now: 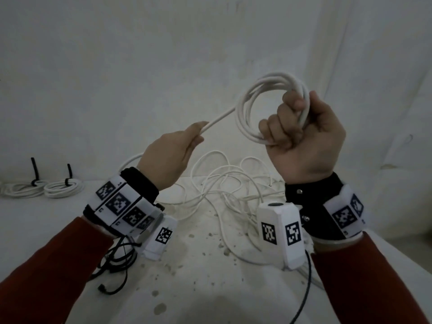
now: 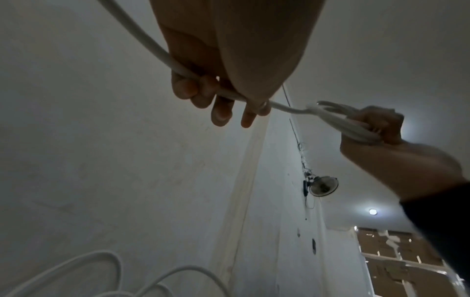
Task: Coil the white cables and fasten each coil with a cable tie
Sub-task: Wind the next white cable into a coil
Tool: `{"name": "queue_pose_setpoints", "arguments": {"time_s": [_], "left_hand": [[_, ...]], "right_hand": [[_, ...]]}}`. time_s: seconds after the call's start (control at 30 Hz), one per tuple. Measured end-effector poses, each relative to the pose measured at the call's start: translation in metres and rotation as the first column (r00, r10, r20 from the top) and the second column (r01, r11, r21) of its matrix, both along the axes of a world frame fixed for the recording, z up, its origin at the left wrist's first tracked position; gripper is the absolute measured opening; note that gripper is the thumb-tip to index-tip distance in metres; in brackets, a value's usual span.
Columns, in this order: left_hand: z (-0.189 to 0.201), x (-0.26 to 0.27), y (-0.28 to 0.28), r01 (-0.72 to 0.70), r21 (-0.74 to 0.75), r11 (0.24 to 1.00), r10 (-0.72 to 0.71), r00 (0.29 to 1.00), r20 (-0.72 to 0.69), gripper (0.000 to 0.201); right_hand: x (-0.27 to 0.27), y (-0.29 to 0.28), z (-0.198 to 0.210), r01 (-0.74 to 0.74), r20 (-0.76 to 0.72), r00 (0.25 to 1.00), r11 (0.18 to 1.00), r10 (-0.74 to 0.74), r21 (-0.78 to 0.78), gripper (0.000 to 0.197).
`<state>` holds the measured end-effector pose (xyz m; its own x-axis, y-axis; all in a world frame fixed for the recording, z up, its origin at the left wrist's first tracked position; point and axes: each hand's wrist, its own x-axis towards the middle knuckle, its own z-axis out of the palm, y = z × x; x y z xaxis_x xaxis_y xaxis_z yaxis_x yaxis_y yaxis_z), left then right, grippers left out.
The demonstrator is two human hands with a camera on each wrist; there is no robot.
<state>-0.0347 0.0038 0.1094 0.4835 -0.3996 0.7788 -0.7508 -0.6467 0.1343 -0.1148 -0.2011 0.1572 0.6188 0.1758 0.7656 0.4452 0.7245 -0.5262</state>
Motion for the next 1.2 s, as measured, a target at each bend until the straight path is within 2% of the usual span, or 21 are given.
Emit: {"name": "queue_pose_setpoints", "arguments": {"time_s": [0.07,0.13,0.2,0.23,0.3,0.33,0.4,0.47,0.5,0.53,0.57,0.6,0.67,0.73,0.8,0.87,0.93,1.0,1.03,1.1,1.2], "left_hand": [[-0.007,0.002,0.001,-0.082,0.117,0.990,0.088,0.995,-0.049,0.043],[-0.020,0.005,0.004,-0.136,0.202,0.970,0.147,0.988,-0.041,0.037],[-0.031,0.002,0.008,-0.167,0.245,0.955,0.166,0.986,0.025,0.028],[-0.034,-0.001,0.010,-0.169,0.260,0.951,0.164,0.986,0.041,0.032],[-0.039,-0.007,0.012,-0.149,0.297,0.943,0.135,0.989,0.068,0.048],[-0.041,-0.010,0.013,-0.134,0.315,0.940,0.104,0.989,0.109,0.054],[-0.040,-0.022,0.011,-0.089,0.348,0.933,0.011,0.975,0.222,0.054],[-0.034,-0.035,0.008,-0.051,0.375,0.926,-0.069,0.951,0.301,0.036],[-0.031,-0.041,0.007,-0.043,0.383,0.923,-0.087,0.945,0.315,0.031],[-0.027,-0.043,0.008,-0.037,0.392,0.919,-0.096,0.944,0.316,0.031],[-0.024,-0.044,0.010,-0.037,0.390,0.920,-0.093,0.946,0.309,0.030],[-0.022,-0.042,0.012,-0.037,0.373,0.927,-0.081,0.952,0.295,0.028],[-0.020,-0.035,0.017,-0.029,0.277,0.960,-0.047,0.963,0.264,0.023],[-0.018,-0.025,0.018,0.049,0.118,0.992,-0.074,0.974,0.215,0.024],[-0.018,-0.017,0.014,0.129,-0.021,0.991,-0.124,0.977,0.172,0.034],[-0.015,-0.013,0.005,0.152,-0.123,0.981,-0.133,0.979,0.152,0.039],[-0.011,-0.015,-0.004,0.204,-0.208,0.956,-0.200,0.979,0.042,0.036],[-0.004,-0.021,-0.011,0.291,-0.351,0.890,-0.352,0.927,-0.125,0.031],[-0.001,-0.025,-0.014,0.329,-0.438,0.837,-0.449,0.869,-0.206,0.033],[0.004,-0.029,-0.018,0.382,-0.542,0.748,-0.583,0.768,-0.264,0.041],[0.005,-0.030,-0.023,0.377,-0.579,0.723,-0.597,0.763,-0.249,0.039]], "right_hand": [[0.002,0.004,0.005,0.031,0.057,0.998,0.996,-0.035,0.078,0.034],[0.006,0.006,0.012,0.129,0.101,0.985,0.986,-0.140,0.109,0.034],[0.017,0.006,0.017,0.300,0.142,0.942,0.952,-0.304,0.053,0.032],[0.023,0.005,0.018,0.438,0.181,0.886,0.899,-0.428,-0.020,0.031],[0.037,0.006,0.014,0.704,0.310,0.703,0.687,-0.640,-0.178,0.026],[0.043,0.007,0.009,0.785,0.383,0.617,0.572,-0.687,-0.238,0.022],[0.054,0.009,-0.003,0.886,0.560,0.461,0.317,-0.689,-0.339,0.016],[0.062,0.010,-0.016,0.905,0.749,0.351,-0.002,-0.562,-0.425,0.017],[0.064,0.010,-0.022,0.874,0.803,0.365,-0.123,-0.472,-0.470,0.018],[0.064,0.010,-0.025,0.823,0.810,0.423,-0.202,-0.407,-0.532,0.020],[0.062,0.008,-0.027,0.761,0.775,0.506,-0.227,-0.378,-0.607,0.024],[0.061,0.005,-0.028,0.699,0.716,0.588,-0.210,-0.376,-0.684,0.028],[0.055,-0.002,-0.030,0.596,0.577,0.714,-0.089,-0.397,-0.798,0.039],[0.046,-0.004,-0.030,0.506,0.459,0.800,0.024,-0.385,-0.862,0.058],[0.039,-0.001,-0.030,0.409,0.339,0.854,0.107,-0.393,-0.906,0.067],[0.036,0.003,-0.029,0.294,0.147,0.886,0.286,-0.439,-0.912,0.069],[0.036,0.006,-0.028,0.182,-0.012,0.933,0.501,-0.360,-0.846,0.070],[0.038,0.009,-0.027,0.124,-0.114,0.947,0.669,-0.301,-0.733,0.071],[0.038,0.011,-0.026,0.142,-0.154,0.933,0.723,-0.327,-0.676,0.071],[0.038,0.017,-0.026,0.265,-0.173,0.880,0.759,-0.443,-0.595,0.071],[0.037,0.028,-0.031,0.402,-0.140,0.820,0.733,-0.555,-0.549,0.068]]}}
